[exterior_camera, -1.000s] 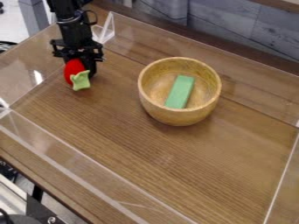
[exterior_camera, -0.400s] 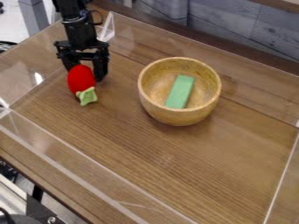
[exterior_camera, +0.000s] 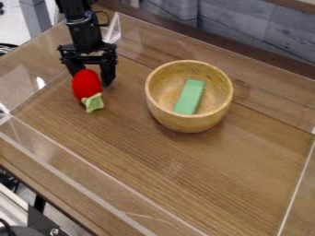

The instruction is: Move the red fruit to the left

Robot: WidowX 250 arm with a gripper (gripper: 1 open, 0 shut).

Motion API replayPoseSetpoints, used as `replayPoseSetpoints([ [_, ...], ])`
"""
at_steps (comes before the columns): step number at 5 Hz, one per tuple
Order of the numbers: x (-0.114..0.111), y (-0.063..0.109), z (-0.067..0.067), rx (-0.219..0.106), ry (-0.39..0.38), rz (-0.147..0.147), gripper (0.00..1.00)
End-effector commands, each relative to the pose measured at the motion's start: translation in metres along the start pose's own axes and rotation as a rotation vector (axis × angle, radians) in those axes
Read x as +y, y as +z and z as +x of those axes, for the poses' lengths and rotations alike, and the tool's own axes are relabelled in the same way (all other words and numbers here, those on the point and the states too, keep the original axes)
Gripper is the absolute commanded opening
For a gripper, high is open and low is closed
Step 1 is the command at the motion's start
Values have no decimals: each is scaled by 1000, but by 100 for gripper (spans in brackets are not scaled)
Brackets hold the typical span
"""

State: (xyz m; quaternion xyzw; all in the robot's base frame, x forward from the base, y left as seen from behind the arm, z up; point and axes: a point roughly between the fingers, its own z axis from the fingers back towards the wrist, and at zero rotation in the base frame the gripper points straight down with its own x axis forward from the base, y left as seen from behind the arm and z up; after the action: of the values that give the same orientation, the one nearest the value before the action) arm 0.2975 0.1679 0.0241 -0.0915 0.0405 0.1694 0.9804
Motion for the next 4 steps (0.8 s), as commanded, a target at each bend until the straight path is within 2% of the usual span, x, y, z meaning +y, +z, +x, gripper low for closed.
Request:
replayPoseSetpoints([
  [1, 8, 38, 9, -96, 5, 16, 100],
  [2, 17, 44, 11, -104, 4, 16, 100],
  [4, 9, 80, 5, -134, 12, -1, 100],
])
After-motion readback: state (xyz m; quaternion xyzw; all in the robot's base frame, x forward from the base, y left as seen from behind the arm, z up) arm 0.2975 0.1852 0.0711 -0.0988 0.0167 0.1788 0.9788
